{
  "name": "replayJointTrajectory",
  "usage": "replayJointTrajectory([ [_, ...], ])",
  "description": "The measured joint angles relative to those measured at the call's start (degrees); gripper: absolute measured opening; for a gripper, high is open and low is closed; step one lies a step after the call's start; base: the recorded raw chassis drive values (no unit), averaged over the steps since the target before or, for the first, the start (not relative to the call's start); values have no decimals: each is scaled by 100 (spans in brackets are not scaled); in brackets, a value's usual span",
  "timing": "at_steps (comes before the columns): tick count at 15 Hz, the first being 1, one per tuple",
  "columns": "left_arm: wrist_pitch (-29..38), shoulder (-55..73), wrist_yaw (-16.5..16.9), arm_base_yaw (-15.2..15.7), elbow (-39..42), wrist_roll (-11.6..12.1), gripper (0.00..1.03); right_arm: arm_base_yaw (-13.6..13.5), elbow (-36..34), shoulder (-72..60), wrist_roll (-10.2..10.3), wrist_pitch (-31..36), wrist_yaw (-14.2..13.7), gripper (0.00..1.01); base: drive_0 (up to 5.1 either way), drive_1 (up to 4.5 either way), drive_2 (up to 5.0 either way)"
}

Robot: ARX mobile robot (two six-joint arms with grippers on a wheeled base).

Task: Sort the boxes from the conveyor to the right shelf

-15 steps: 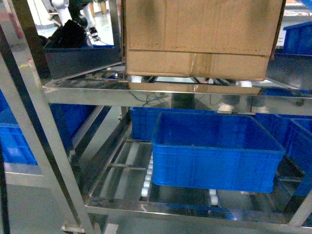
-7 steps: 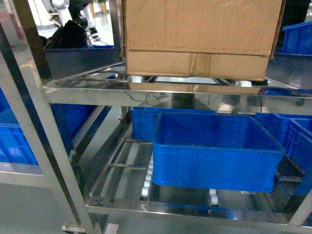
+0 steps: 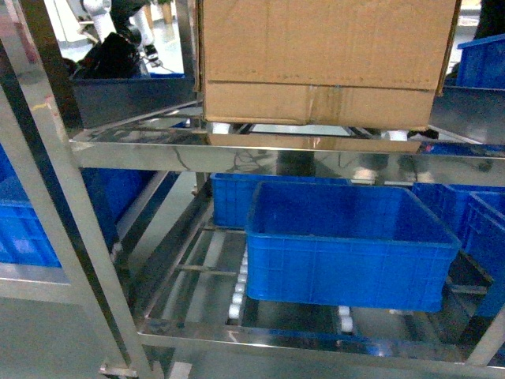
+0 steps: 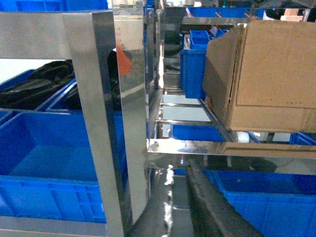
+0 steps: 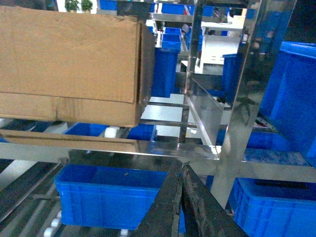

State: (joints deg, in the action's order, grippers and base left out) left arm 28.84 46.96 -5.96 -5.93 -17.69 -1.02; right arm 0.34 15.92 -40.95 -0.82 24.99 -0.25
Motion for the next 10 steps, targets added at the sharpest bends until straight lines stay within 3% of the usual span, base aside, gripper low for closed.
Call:
replayJointTrajectory([
  [1, 39, -214, 70, 61, 227, 17, 2, -13, -205, 166, 0, 33, 17, 2, 0, 0, 0],
  [2, 44, -409, 116, 133, 424, 15, 2, -33, -389, 337, 0, 33, 17, 2, 0, 0, 0],
  [3, 33, -605, 496, 466, 616, 20, 2, -33, -549, 505, 0, 26, 24, 2, 0, 0, 0],
  [4, 20, -658, 549, 540, 664, 20, 2, -33, -588, 551, 2, 17, 24, 2, 0, 0, 0],
  [10, -310, -1565, 592, 581, 1231, 20, 2, -33, -1113, 1399, 0, -310, 26, 2, 0, 0, 0],
])
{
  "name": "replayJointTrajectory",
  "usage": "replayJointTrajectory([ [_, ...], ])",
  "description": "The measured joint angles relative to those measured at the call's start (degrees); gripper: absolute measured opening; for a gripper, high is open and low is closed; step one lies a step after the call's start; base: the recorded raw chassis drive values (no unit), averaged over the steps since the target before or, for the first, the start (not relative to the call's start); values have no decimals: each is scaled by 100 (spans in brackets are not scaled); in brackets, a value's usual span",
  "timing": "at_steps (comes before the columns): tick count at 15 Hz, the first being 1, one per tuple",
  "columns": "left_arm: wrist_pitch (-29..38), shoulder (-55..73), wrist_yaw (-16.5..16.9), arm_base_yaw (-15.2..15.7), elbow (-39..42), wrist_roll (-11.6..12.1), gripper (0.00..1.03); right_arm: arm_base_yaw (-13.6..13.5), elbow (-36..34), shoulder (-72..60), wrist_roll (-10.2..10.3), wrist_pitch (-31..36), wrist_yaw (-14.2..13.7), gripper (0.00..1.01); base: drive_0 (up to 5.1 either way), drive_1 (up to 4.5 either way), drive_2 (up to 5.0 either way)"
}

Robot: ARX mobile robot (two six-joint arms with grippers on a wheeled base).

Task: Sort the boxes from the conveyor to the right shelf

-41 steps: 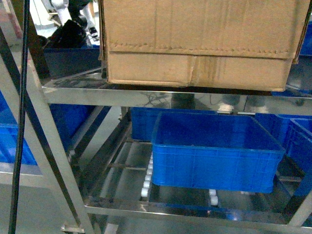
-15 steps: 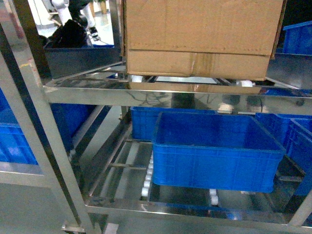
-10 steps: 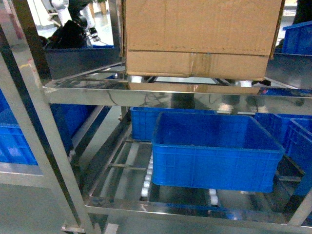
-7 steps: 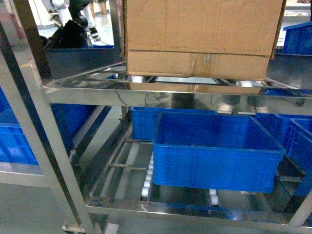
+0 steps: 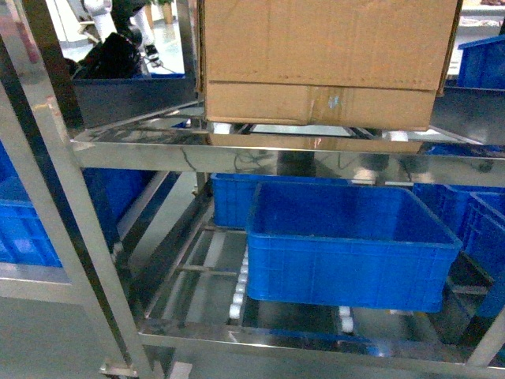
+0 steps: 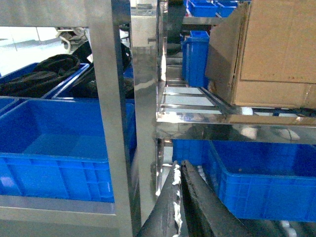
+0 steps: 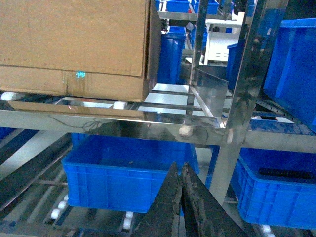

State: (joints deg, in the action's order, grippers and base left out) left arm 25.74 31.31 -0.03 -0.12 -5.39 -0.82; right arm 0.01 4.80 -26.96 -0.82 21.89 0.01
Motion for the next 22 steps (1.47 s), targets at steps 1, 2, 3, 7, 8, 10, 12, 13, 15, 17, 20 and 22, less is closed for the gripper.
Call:
replayJointTrajectory([
  [1, -234, -402, 0, 0, 170, 0, 2, 0, -146, 358, 0, -216, 0, 2, 0, 0, 0],
  [2, -409, -640, 0, 0, 243, 0, 2, 0, -201, 566, 0, -354, -2, 2, 0, 0, 0],
  [3, -522, -802, 0, 0, 282, 0, 2, 0, -236, 719, 2, -455, 0, 2, 0, 0, 0],
  [7, -920, -1508, 2, 0, 455, 0, 2, 0, -400, 1338, 0, -826, -2, 2, 0, 0, 0],
  [8, -1069, -1641, 0, 0, 455, 0, 2, 0, -400, 1458, 2, -933, -2, 2, 0, 0, 0],
  [10, -1154, -1705, 0, 2, 455, 0, 2, 0, -400, 1519, 0, -997, -2, 2, 0, 0, 0],
  [12, -1207, -1757, 0, 0, 455, 0, 2, 0, -400, 1558, 0, -1043, 0, 2, 0, 0, 0],
  [13, -1235, -1792, 0, 2, 455, 0, 2, 0, -398, 1582, 2, -1069, -2, 2, 0, 0, 0],
  [15, -1342, -1926, 0, 2, 455, 0, 2, 0, -398, 1687, 0, -1174, 0, 2, 0, 0, 0],
  [17, -1521, -2079, -4, 0, 455, 0, 2, 0, -393, 2321, 0, -2114, 0, 2, 0, 0, 0],
  [20, -2618, -3021, 2, 2, 450, 0, 2, 0, -393, 2664, 0, -2245, 0, 2, 0, 0, 0],
  [22, -2627, -3069, 0, 2, 450, 2, 2, 0, -393, 2669, 0, -2221, 0, 2, 0, 0, 0],
])
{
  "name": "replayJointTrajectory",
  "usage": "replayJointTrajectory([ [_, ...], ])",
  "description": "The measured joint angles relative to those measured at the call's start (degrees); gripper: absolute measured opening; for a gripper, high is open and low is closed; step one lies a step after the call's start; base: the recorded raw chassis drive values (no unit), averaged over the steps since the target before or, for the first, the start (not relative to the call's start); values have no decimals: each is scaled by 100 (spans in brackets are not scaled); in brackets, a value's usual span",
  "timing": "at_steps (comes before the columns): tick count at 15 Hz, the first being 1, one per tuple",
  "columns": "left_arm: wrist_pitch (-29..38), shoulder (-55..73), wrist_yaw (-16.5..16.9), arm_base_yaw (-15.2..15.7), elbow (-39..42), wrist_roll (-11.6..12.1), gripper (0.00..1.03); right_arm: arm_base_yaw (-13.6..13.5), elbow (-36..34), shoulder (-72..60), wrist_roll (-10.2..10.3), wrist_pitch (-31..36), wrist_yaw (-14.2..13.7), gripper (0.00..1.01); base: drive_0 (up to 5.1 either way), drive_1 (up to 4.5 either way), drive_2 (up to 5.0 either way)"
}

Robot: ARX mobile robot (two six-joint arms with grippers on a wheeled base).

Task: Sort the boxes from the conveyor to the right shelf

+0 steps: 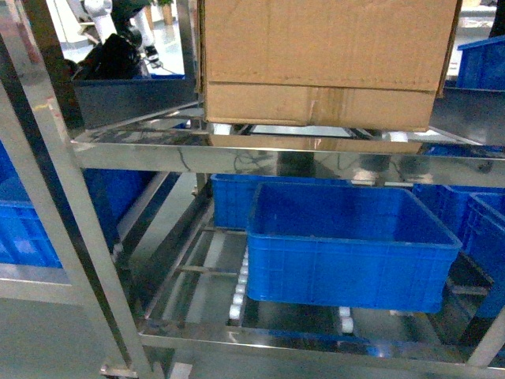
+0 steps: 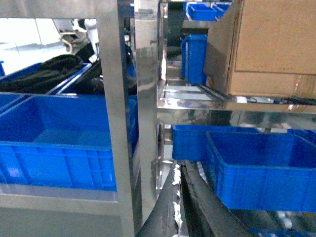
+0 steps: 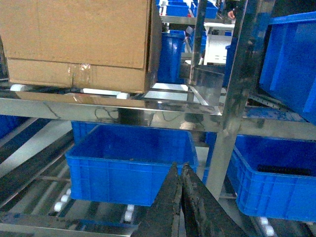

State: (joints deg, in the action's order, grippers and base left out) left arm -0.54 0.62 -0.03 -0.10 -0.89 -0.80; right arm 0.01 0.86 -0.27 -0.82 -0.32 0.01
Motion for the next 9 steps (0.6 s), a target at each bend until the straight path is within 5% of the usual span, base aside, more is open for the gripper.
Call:
replayJointTrajectory([
  [3, 28, 0, 2, -2, 0, 0, 2, 0, 0, 0, -2, 4, 2, 2, 0, 0, 0],
  [4, 31, 0, 2, 0, 0, -2, 8, 0, 0, 0, 0, 7, 2, 15, 0, 0, 0],
  [9, 28, 0, 2, 0, 0, 0, 77, 0, 0, 0, 0, 4, 2, 84, 0, 0, 0],
])
